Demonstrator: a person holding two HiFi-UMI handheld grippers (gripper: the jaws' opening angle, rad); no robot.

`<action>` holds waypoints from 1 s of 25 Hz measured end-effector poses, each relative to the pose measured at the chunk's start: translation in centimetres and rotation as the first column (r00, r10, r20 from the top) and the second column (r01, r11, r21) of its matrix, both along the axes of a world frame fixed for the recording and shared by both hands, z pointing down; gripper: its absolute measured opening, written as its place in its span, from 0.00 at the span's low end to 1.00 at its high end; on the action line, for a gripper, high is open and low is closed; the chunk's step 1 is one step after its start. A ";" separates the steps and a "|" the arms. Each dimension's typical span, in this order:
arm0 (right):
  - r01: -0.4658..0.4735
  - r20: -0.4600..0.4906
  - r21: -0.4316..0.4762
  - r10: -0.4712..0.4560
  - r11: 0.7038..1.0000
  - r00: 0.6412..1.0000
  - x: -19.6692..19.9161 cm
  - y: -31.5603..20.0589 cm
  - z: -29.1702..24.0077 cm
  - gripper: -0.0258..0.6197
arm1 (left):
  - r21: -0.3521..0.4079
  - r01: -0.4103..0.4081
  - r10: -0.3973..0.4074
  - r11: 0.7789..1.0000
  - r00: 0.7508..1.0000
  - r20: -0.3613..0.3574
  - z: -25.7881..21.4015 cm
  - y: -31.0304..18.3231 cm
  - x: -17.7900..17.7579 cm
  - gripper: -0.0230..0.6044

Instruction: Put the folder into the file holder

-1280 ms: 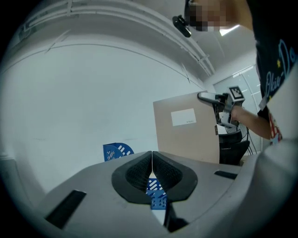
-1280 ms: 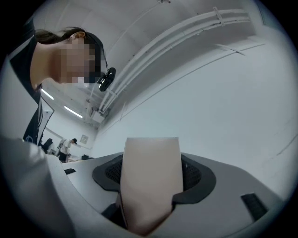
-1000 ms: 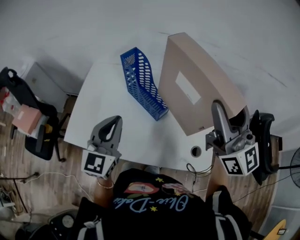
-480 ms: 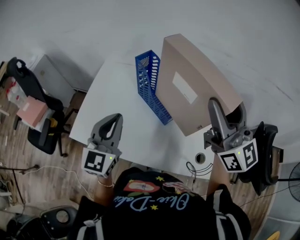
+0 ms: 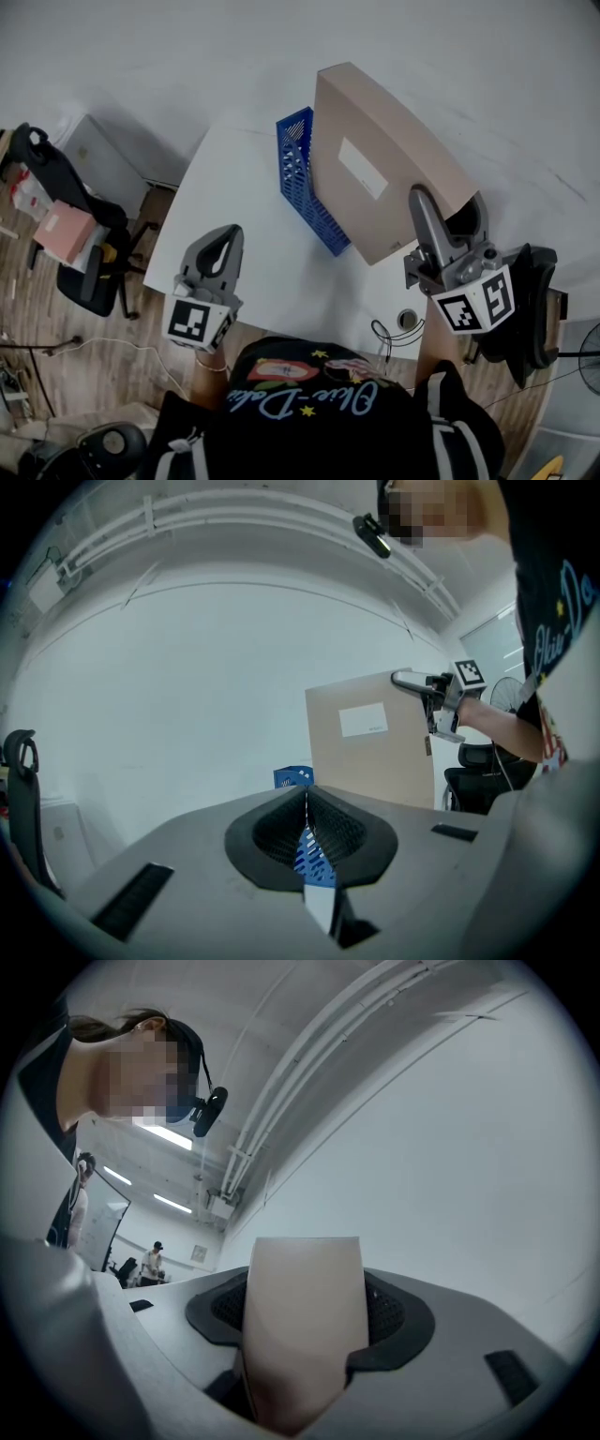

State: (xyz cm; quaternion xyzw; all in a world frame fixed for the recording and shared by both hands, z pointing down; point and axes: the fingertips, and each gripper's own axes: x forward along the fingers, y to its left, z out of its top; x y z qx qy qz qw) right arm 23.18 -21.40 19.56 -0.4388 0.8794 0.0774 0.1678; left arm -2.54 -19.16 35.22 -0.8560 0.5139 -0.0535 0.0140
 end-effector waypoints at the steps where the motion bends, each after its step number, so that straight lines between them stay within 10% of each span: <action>1: 0.000 -0.001 0.002 0.000 1.000 1.000 0.0 0.0 0.0 0.46 | -0.001 -0.002 0.002 1.000 1.000 -0.008 0.1 0.1 0.0 0.04; 25: 0.017 0.027 -0.001 -0.017 1.000 0.999 -1.8 -4.7 2.0 0.46 | -0.006 0.044 -0.044 0.999 0.999 0.001 0.5 -1.7 -1.4 0.04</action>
